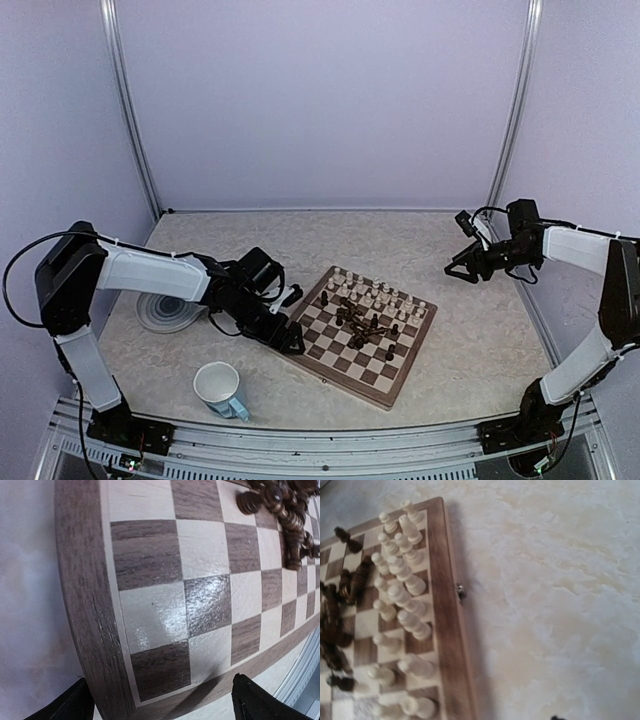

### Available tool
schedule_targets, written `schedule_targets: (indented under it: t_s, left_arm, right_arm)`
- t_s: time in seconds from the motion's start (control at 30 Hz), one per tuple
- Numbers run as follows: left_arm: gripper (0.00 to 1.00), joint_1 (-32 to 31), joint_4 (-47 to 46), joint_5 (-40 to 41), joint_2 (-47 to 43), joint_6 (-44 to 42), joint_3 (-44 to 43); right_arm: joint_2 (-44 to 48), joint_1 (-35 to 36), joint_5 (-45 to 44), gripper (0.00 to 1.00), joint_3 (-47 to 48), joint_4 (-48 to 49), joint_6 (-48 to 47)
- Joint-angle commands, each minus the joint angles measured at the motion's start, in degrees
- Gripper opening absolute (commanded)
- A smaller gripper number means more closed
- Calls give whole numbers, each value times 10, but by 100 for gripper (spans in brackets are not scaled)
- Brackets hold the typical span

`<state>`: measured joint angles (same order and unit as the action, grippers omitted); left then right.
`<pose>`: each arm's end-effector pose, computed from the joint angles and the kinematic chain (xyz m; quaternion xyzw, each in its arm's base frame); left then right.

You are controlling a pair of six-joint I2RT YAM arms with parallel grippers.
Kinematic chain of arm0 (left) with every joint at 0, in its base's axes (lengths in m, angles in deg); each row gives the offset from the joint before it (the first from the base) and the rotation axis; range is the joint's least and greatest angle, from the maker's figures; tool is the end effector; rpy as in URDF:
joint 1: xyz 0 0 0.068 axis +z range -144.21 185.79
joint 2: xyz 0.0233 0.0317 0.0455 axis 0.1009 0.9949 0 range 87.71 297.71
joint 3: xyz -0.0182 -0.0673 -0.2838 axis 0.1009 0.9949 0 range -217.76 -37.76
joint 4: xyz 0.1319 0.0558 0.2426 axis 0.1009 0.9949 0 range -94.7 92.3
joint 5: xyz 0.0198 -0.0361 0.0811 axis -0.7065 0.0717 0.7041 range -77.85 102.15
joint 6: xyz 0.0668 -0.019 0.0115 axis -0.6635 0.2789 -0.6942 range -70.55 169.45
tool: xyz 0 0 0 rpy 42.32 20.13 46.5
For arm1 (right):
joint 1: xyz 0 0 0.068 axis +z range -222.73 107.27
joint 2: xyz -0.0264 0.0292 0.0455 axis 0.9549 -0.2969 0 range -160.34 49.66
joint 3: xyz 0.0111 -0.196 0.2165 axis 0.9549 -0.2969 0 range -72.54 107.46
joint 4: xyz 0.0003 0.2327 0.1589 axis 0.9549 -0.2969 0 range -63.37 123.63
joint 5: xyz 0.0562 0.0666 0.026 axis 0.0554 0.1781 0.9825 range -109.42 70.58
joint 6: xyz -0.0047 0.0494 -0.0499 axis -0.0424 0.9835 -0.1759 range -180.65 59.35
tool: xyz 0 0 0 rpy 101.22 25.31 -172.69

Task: Set up the chess pieces on the board
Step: Position the chessboard at the center of the board.

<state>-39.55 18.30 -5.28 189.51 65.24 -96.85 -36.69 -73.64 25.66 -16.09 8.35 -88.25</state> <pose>0.2461 -0.2737 0.1373 0.2773 0.9263 -0.2333 0.1037 0.3291 0.0355 0.2220 -0.3150 0.8310 0.2864 0.3580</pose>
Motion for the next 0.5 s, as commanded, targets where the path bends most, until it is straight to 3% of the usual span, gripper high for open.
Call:
schedule_targets:
  t_s: [0.0,0.17,0.3,0.4,0.47]
  left_arm:
    - [93,-51,-2,-50,25,-13,-27]
    - [92,-52,71,-7,21,-57,-66]
    - [92,-20,130,82,-6,-90,-113]
    - [86,6,123,159,-10,-74,-158]
    - [77,12,99,206,4,-64,-194]
  right_arm:
    - [-5,-4,9,59,-5,-5,-6]
    - [-8,-4,8,59,-5,-5,-7]
    - [-4,-4,9,59,-5,-6,-10]
    - [-2,-4,9,59,-5,-7,-15]
    - [-2,-4,5,59,-5,-5,-17]
